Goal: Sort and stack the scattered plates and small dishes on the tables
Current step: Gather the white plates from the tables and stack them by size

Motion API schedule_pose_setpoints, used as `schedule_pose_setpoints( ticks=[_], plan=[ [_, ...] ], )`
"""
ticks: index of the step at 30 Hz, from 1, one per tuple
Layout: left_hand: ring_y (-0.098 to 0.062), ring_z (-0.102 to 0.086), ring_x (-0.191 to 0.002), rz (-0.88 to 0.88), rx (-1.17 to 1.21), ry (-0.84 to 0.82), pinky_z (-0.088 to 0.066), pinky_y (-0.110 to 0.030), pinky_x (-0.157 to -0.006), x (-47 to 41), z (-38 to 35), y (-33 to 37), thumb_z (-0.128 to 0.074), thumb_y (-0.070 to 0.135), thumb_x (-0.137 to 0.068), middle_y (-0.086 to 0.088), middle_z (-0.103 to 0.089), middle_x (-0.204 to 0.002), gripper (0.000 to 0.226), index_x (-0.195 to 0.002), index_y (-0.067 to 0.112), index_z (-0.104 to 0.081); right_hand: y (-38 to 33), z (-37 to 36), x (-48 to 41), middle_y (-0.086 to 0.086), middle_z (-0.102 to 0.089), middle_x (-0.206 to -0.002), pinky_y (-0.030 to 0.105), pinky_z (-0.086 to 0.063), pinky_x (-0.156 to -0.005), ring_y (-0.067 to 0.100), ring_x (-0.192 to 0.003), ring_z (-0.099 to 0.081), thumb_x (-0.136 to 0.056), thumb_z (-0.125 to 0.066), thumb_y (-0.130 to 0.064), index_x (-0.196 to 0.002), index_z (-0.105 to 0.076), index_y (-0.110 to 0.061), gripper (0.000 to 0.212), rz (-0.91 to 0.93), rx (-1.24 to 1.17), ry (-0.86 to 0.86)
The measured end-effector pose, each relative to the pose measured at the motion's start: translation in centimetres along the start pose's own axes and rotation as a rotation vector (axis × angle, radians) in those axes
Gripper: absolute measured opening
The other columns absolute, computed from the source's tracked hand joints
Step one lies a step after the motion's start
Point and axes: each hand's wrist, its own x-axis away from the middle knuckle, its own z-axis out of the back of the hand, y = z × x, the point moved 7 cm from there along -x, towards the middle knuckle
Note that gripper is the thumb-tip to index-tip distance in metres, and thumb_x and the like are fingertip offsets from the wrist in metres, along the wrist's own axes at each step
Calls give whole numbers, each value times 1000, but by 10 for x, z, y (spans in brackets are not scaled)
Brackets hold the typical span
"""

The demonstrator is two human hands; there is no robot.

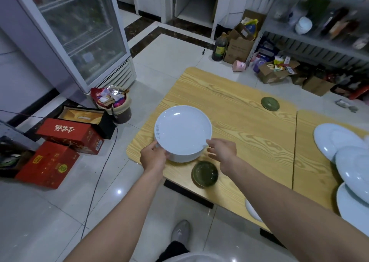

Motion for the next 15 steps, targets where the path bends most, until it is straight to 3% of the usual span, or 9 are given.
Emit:
schedule_pose_setpoints(
  ticks=[3, 7, 10, 15],
  plan=[
    [-12, -58, -90, -197, -237, 45, -46, -23, -77, 25, -13, 19, -52, 3, -92, 5, -63, -103, 36, -122, 14, -67, -15, 24, 12, 2, -66, -120, 38, -51, -97, 19, -108, -62, -86, -76, -25, -124, -65, -13, 41, 158, 136, -61],
    [-19, -60, -97, -469, -439, -131, -42, -27, -83, 76, -67, 43, -57, 14, -93, 3, -65, -105, 29, -120, 17, -67, -41, 76, 40, -5, -65, -121, 24, -41, -88, 11, -112, -59, -84, -77, -32, -125, -66, -22, 44, 357, 288, -132],
    [-20, -54, -121, -625, -624, -276, -38, -27, -94, 122, -116, 52, -58, 24, -95, -2, -62, -128, 35, -129, 18, -63, -58, 130, 63, -4, -62, -130, 25, -40, -94, 11, -121, -55, -84, -76, -35, -132, -62, -23, 50, 527, 465, -106],
    [-21, -34, -140, -972, -1063, -376, -29, -36, -113, 211, -193, 54, -52, 41, -97, -1, -46, -150, 51, -144, 23, -48, -60, 222, 93, 3, -27, -161, 33, -22, -116, 20, -150, -20, -92, -63, -45, -153, -33, -22, 71, 746, 1071, 52]
  ],
)
